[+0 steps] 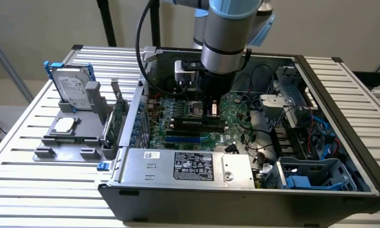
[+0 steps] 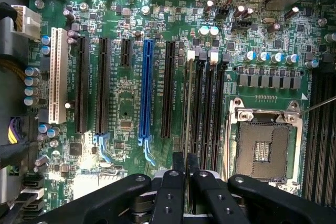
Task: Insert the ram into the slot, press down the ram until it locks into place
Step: 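Insert the ram into the slot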
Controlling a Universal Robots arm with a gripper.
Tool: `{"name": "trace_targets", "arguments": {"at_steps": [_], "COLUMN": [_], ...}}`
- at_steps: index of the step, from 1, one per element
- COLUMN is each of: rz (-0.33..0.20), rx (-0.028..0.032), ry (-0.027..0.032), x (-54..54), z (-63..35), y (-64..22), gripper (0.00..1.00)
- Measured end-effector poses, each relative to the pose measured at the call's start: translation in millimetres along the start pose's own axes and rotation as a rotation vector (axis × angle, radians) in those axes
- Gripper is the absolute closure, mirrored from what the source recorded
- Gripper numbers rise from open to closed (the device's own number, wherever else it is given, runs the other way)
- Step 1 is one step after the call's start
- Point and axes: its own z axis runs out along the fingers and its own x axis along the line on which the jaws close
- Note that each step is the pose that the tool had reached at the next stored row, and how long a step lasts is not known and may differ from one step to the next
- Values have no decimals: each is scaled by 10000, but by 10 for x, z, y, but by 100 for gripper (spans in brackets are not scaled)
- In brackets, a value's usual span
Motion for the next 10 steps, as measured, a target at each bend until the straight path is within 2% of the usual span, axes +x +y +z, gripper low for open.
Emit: {"name": "trace_targets", "arguments": {"at_steps": [6, 10], "rz": [0, 24], "rx": [22, 87], "ry": [2, 5], "x": [-10, -10], "z": [13, 23], "y": [-1, 0], "gripper": [87, 87]}}
